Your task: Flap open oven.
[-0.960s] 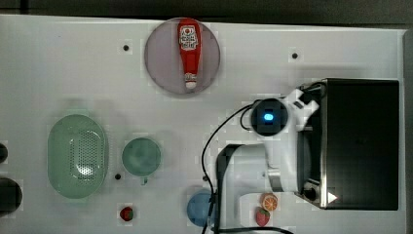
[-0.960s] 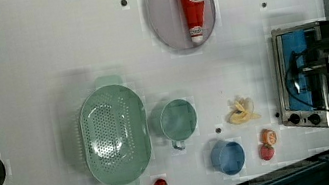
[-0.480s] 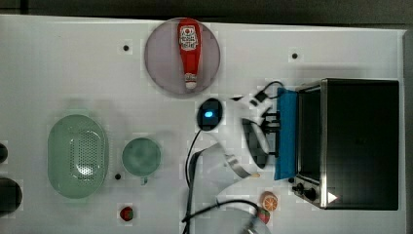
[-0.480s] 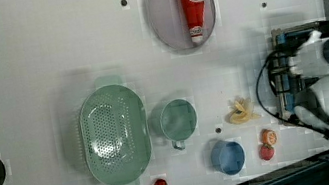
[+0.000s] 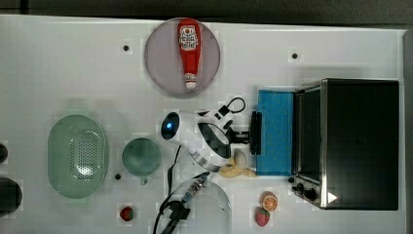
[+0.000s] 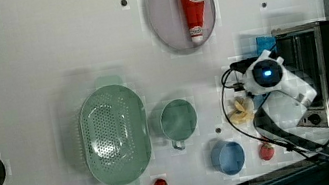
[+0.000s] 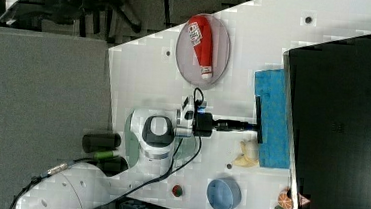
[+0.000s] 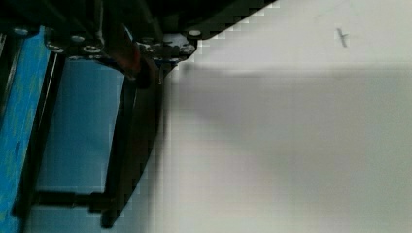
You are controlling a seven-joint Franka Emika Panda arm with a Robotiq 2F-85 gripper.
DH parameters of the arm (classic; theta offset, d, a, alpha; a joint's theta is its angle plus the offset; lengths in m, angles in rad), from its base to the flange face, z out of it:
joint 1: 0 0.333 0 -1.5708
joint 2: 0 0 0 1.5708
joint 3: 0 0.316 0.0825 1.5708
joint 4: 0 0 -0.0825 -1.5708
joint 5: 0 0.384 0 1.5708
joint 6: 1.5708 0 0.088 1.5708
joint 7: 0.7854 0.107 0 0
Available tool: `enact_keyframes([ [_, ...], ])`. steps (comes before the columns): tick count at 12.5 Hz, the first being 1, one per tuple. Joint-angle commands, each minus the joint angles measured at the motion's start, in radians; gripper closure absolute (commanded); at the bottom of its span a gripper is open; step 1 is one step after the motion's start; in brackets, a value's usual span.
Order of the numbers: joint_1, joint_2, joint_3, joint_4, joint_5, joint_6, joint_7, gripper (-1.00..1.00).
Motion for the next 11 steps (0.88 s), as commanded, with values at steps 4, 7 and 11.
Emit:
enact_keyframes([
  [4, 0.003, -0.007, -0.012, 0.028, -0.012, 0.019, 0.145, 0.65],
  [7, 0.001, -0.101, -0.013, 0.041, 0.082, 0.042, 0.147, 0.65],
  [11, -0.004, -0.312, -0.015, 0.042, 0.456, 0.001, 0.142, 0.65],
])
